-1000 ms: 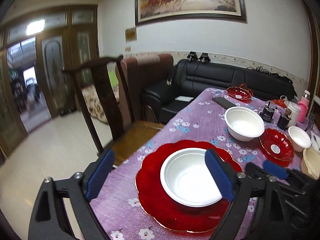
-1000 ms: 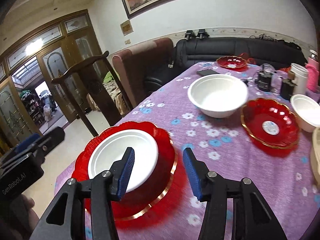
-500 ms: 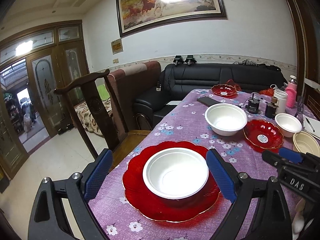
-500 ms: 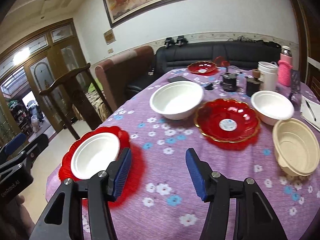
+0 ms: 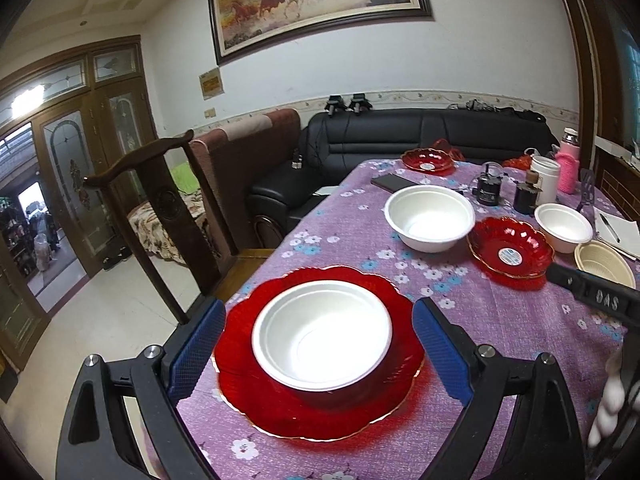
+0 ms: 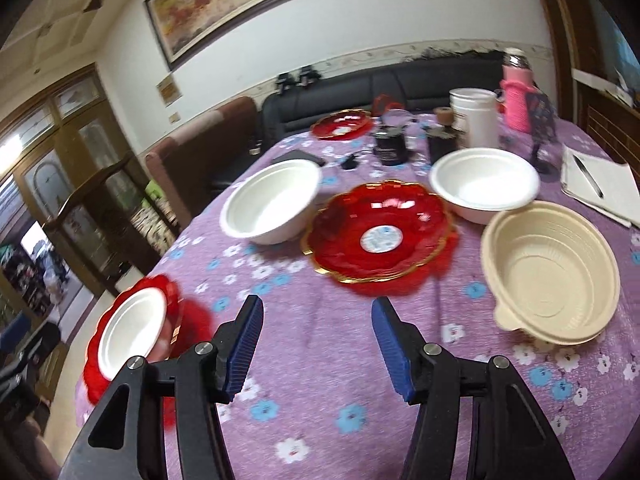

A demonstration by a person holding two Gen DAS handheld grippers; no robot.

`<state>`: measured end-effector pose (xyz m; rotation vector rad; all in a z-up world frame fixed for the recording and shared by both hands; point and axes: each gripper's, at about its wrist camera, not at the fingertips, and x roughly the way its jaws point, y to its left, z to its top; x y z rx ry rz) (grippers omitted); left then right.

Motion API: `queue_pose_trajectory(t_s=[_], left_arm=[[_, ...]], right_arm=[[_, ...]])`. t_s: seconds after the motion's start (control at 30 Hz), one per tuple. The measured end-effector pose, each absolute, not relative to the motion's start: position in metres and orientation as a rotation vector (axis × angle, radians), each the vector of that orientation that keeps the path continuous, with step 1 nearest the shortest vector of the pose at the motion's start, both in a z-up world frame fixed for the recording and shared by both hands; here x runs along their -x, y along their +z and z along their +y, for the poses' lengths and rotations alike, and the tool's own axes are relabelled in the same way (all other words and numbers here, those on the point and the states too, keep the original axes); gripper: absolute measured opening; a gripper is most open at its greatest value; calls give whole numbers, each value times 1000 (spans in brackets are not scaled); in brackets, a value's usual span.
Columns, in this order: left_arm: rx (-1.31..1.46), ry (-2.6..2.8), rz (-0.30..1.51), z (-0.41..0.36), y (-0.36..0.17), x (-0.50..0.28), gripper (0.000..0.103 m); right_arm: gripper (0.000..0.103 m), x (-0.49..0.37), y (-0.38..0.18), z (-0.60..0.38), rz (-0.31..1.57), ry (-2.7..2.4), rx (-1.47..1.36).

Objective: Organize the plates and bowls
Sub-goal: 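Open the right gripper and lift away from the bowl, then move the right tool toward the red plate with the white label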

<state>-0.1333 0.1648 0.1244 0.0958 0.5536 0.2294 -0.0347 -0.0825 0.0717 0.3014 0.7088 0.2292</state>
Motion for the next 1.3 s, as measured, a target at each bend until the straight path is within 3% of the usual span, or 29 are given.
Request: queue_pose_trajectory(t_s=[0.3, 0.8, 0.83, 0.87, 0.93, 1.3], left_arm=[[-65, 193, 605, 163, 109, 114, 94], [-45, 175, 661, 166, 92, 96, 94], [-40, 173, 663, 166, 91, 96, 94], [-36, 173, 664, 167, 91, 95, 94], [-27, 179, 662, 168, 91, 97, 94], [-8, 176, 663, 174, 100, 102, 94]], right_arm=[[61, -9, 39, -106, 847, 164, -422], [62, -66, 10, -100, 884, 100, -581], [56, -66, 10, -101, 882, 93, -576], [39, -67, 8, -103, 884, 85, -573], [29, -67, 4, -109, 881, 97, -603], [20, -30, 7, -111, 976, 195, -639]])
